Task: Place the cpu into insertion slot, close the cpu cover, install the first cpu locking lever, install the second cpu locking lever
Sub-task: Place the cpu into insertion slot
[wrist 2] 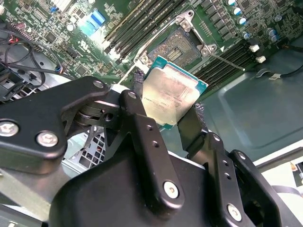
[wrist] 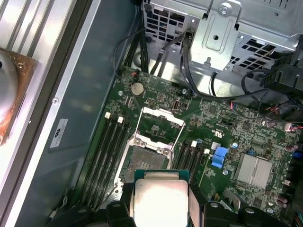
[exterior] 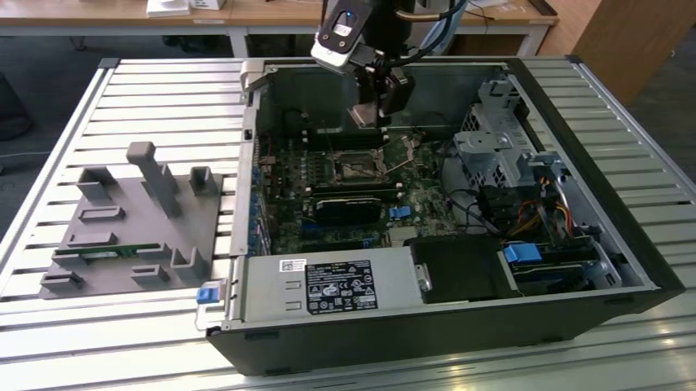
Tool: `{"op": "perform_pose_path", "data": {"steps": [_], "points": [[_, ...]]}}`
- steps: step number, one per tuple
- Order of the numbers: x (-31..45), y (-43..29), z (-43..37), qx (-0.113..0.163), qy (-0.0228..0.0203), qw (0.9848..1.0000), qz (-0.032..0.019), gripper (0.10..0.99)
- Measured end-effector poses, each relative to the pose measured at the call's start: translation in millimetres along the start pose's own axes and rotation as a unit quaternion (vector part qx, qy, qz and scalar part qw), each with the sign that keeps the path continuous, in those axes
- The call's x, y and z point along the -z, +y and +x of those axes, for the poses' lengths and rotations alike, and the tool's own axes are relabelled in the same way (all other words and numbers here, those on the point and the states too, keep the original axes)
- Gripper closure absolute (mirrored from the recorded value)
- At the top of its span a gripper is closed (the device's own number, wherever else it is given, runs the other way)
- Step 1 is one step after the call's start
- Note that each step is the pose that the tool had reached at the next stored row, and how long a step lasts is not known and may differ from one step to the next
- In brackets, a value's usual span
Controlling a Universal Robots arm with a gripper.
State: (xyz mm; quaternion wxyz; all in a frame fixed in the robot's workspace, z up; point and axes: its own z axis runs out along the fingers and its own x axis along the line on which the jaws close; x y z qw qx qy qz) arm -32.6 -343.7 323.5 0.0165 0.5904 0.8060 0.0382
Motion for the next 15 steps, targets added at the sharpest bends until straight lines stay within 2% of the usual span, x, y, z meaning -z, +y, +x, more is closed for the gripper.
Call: {"op": "perform_pose_path", "data": {"steps": [15], "points": [[-6.2,-0.5,-0.1,0.0,0.0005,1.0,0.0015,0.545]]}}
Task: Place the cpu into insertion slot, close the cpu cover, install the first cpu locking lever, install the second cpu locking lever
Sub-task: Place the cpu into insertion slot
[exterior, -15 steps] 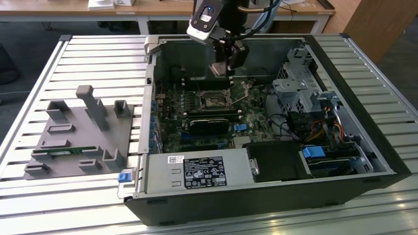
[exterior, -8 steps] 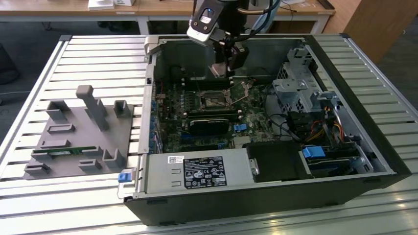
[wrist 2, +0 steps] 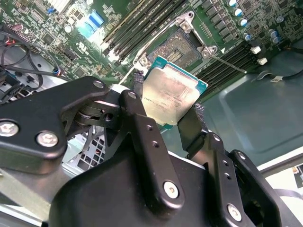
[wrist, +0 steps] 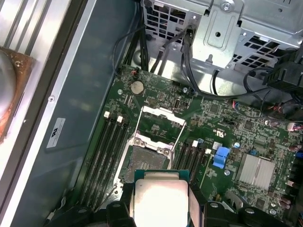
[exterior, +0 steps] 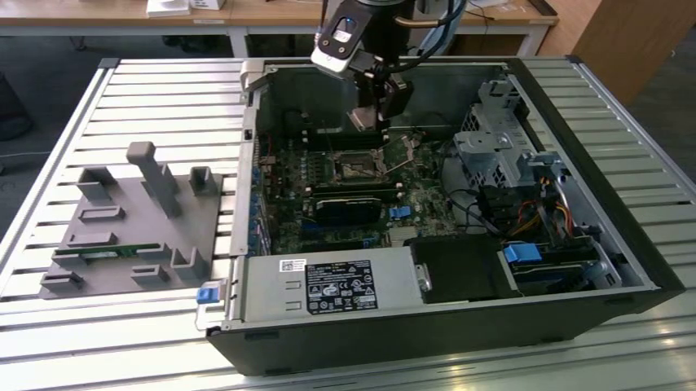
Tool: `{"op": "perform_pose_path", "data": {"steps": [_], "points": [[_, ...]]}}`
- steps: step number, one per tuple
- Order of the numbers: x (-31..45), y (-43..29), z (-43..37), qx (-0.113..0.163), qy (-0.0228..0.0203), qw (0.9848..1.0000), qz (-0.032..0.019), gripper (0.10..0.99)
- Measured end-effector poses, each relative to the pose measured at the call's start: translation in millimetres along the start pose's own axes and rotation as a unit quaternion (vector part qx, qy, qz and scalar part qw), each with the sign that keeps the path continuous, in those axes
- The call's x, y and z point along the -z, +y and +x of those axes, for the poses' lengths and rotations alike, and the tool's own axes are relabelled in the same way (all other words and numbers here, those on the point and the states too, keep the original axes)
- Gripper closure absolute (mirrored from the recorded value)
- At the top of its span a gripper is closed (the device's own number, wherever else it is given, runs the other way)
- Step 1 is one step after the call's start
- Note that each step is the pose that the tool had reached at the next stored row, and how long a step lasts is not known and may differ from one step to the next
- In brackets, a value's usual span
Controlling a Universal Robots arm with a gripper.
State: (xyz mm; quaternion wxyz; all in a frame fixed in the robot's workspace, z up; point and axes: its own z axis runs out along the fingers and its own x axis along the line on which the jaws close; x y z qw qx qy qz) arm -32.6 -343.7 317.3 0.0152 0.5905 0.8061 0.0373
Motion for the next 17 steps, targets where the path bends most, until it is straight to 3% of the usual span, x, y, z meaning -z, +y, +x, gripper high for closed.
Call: {"op": "perform_pose_path", "data": {"steps": [17], "points": [[-7.7,-0.6,-0.1,0.0,0.0006,1.0,0.0021,0.545]]}}
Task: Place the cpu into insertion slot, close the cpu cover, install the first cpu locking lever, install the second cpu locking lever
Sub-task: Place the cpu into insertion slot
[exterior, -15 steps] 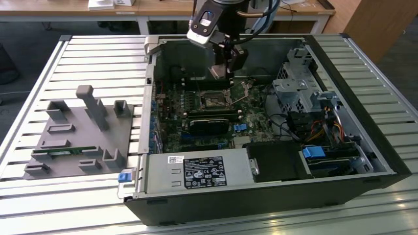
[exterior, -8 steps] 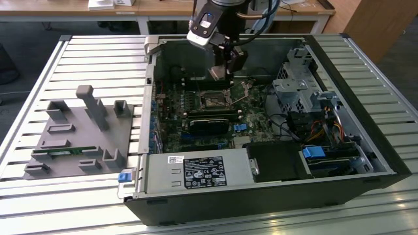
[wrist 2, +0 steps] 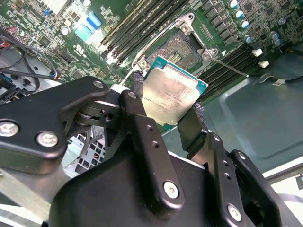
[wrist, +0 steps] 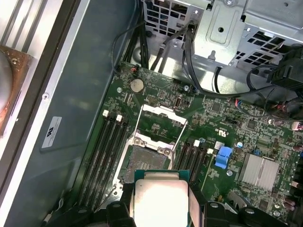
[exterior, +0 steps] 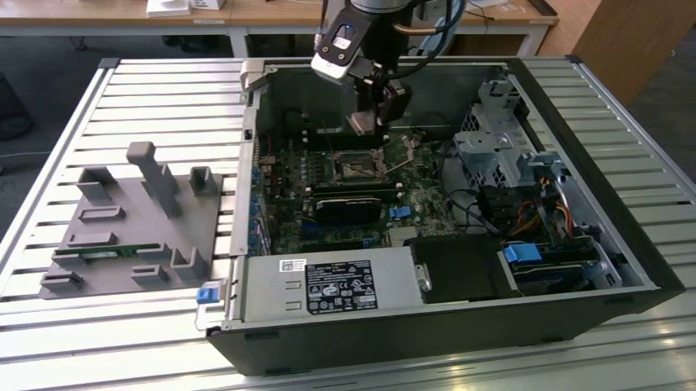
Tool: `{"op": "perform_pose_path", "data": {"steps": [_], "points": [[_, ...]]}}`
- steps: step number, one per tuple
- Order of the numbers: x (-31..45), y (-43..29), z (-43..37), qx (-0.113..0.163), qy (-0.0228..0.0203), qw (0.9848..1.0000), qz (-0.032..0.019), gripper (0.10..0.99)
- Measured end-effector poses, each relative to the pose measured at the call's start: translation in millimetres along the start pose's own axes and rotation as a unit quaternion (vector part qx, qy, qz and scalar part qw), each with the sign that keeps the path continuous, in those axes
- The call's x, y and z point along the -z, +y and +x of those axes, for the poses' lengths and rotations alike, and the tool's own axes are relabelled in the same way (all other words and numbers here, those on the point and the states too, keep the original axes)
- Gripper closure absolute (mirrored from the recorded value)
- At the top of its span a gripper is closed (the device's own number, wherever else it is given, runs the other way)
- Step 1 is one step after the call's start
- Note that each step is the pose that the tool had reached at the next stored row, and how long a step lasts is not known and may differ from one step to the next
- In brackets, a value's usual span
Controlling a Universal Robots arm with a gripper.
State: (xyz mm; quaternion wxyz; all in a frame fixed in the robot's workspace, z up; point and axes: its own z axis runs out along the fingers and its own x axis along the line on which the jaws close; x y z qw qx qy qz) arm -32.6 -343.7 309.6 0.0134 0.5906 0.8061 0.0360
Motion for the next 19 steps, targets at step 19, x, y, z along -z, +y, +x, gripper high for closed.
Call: {"op": "perform_pose_path", "data": {"steps": [19], "points": [[-9.0,-0.6,-0.2,0.0,0.0,1.0,0.0028,0.545]]}}
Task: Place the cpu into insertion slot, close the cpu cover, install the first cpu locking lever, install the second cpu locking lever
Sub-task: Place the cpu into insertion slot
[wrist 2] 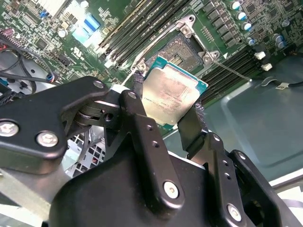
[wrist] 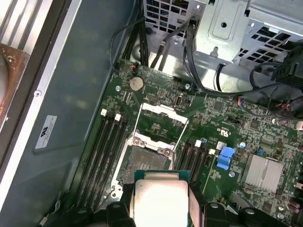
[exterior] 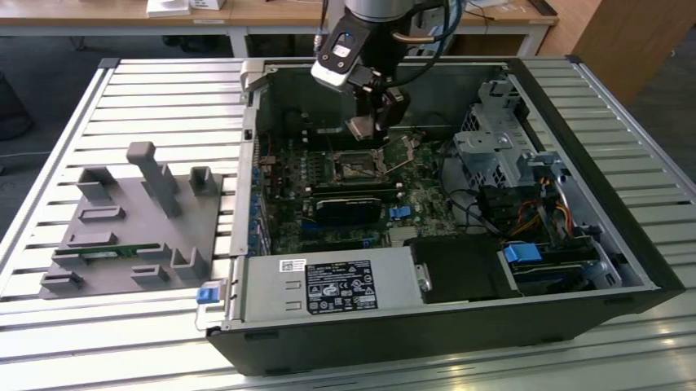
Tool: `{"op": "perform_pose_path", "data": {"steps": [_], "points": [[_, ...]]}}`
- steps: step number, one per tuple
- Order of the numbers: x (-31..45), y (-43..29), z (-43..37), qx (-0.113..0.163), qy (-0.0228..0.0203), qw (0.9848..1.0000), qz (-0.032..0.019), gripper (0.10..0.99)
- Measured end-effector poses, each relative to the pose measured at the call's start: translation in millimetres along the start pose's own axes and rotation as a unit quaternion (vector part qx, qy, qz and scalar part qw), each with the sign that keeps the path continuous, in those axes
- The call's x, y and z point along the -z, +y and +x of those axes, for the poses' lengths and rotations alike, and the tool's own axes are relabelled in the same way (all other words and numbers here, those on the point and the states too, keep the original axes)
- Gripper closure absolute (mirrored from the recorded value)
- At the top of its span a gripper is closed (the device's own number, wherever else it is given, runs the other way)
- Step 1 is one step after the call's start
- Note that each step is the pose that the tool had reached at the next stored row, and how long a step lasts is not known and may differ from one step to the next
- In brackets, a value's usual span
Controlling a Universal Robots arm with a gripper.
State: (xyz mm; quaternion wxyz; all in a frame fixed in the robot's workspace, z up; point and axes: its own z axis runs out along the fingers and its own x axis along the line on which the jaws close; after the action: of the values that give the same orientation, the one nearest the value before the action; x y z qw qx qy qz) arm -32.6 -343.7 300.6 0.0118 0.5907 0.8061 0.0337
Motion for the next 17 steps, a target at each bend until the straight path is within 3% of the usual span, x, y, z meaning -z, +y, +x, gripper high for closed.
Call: {"op": "perform_pose_path", "data": {"steps": [5,9,17], "points": [[-2.5,-0.2,0.0,-0.006,-0.0004,1.0,0.002,0.545],[-3.7,-0.3,-0.1,-0.028,-0.0018,0.9996,0.0015,0.545],[-5.7,-0.5,-0.1,-0.079,-0.0061,0.9969,0.0007,0.545]]}}
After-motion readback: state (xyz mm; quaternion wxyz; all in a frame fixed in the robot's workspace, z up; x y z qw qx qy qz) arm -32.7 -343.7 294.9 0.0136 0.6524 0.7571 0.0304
